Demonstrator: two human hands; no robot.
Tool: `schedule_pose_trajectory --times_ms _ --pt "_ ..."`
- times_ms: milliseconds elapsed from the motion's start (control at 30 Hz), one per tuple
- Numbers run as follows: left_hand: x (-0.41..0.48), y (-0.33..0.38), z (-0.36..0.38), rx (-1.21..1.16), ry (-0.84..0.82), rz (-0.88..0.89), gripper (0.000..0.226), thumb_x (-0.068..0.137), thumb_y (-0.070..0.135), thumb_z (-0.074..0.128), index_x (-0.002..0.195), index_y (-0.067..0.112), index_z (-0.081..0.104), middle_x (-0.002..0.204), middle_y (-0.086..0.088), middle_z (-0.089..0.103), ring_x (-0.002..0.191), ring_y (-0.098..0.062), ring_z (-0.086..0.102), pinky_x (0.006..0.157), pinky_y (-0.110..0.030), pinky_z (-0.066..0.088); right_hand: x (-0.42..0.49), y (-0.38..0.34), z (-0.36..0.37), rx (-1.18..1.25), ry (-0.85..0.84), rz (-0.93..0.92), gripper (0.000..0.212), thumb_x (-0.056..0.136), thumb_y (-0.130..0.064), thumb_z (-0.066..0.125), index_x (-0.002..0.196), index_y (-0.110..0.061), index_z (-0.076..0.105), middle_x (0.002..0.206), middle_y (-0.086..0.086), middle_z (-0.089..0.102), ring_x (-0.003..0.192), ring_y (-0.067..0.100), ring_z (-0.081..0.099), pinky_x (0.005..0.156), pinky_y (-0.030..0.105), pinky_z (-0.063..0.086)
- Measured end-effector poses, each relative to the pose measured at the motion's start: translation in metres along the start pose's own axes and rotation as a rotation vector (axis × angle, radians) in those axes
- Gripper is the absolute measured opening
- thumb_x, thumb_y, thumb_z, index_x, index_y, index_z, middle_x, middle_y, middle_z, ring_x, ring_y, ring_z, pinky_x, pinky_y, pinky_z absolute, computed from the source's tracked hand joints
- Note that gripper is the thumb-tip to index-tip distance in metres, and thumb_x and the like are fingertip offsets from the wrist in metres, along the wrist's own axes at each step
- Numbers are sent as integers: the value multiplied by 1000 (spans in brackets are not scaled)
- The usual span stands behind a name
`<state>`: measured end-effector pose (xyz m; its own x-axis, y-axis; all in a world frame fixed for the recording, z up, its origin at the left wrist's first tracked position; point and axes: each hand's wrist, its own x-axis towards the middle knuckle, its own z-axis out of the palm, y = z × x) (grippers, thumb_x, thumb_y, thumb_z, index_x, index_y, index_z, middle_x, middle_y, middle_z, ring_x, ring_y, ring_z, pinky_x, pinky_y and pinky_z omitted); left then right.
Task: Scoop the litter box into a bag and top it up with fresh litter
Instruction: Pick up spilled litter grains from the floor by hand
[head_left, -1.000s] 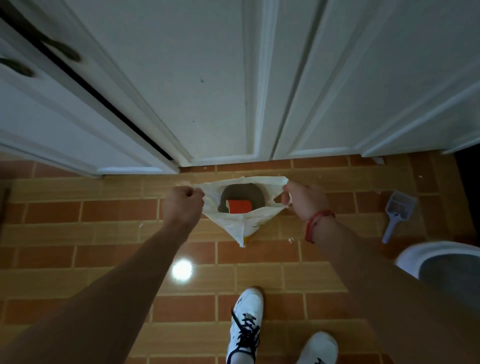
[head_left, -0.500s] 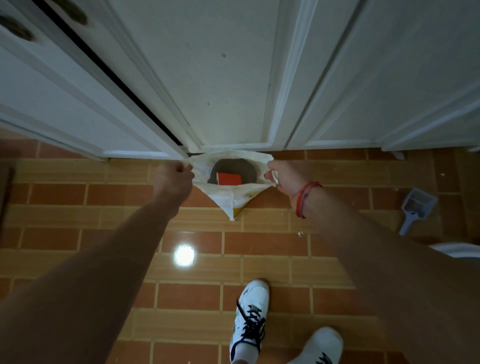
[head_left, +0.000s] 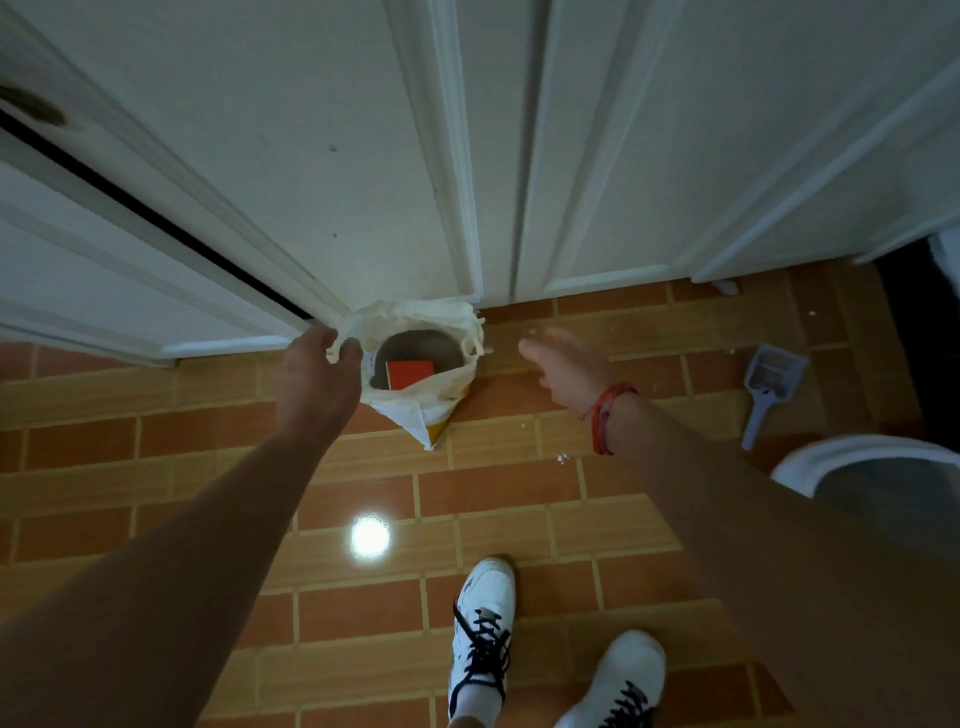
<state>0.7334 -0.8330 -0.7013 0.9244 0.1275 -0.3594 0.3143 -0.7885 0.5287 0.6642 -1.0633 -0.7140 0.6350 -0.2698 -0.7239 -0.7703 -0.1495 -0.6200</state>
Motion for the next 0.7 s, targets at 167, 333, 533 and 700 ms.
schedule_pose_trajectory --times_ms 167,333,533,700 --pt "-44 45 21 85 -76 199 47 97 37 55 133 7 54 133 -13 57 117 -26 55 98 -39 43 -48 33 -58 111 101 7 53 93 -42 55 141 -22 45 137 -2 49 127 20 47 98 35 40" --pt "-113 106 40 167 -258 408 54 93 51 53 131 12 56 127 -9 57 118 -28 54 98 -35 40 -105 65 -124 134 196 11 56 91 -48 55 141 -25 45 143 -2 48 128 21 48 103 38 40" --pt "-205 177 38 220 -392 628 56 91 49 54 136 18 51 134 -7 52 122 -28 51 100 -42 44 -195 84 -203 66 242 28 73 84 -59 50 145 -21 39 149 0 41 135 22 40 105 32 33" --pt "-280 236 7 285 -411 801 59 94 53 52 140 17 47 140 -4 48 132 -25 41 107 -39 36 -283 85 -255 -6 352 30 52 79 -61 50 118 -28 51 118 -1 57 109 22 55 92 38 46"
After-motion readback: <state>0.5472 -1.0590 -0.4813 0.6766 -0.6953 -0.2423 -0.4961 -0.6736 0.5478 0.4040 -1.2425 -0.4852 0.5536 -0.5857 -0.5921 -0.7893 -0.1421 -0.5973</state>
